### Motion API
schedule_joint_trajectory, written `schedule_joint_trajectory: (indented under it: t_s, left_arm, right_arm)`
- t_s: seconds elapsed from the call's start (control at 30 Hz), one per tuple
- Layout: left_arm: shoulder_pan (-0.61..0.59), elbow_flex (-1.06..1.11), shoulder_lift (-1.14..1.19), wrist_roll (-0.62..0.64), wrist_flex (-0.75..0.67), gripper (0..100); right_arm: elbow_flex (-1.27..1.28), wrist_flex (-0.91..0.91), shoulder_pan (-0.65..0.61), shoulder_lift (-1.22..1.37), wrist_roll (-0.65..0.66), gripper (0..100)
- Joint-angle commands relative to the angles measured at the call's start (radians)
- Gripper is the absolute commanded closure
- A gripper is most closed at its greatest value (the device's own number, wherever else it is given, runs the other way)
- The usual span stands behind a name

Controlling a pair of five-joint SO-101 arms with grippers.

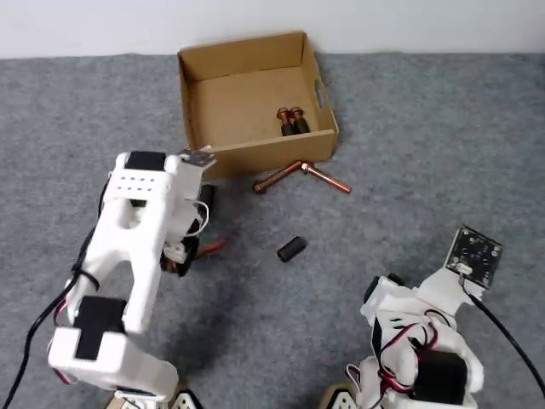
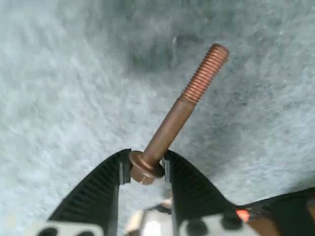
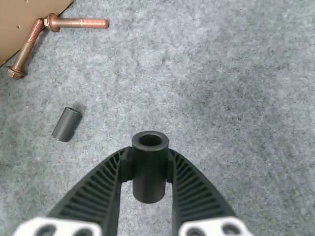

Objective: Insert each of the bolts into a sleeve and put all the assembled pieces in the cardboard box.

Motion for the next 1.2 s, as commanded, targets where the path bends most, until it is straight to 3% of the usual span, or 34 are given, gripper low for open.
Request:
schedule_joint_trajectory:
  t_s: [0.0, 0.27, 0.5, 0.7, 0.8, 1.17]
  left_arm:
    - [0.081, 0.033, -0.117, 0.135, 0.026, 99]
    - [0.296, 0.036, -0.226, 0.411, 0.028, 92]
    - [0.379, 0.036, -0.227, 0.534, 0.028, 76]
    - [0.410, 0.036, -0.235, 0.589, 0.023, 74]
    - [0.404, 0.047, -0.226, 0.563, 0.028, 74]
    - [0.404, 0.205, -0.213, 0.167, -0.005, 74]
  right_arm:
    - [-0.008, -0.019, 0.005, -0.002, 0.009, 99.1]
    - [-0.008, -0.019, 0.005, -0.002, 0.009, 99.1]
    - [-0.008, -0.018, 0.007, -0.002, 0.009, 99.1]
    - [-0.008, -0.018, 0.008, -0.002, 0.009, 99.1]
    - [-0.008, -0.016, 0.008, -0.002, 0.009, 99.1]
    - [-0.008, -0.016, 0.007, -0.002, 0.009, 99.1]
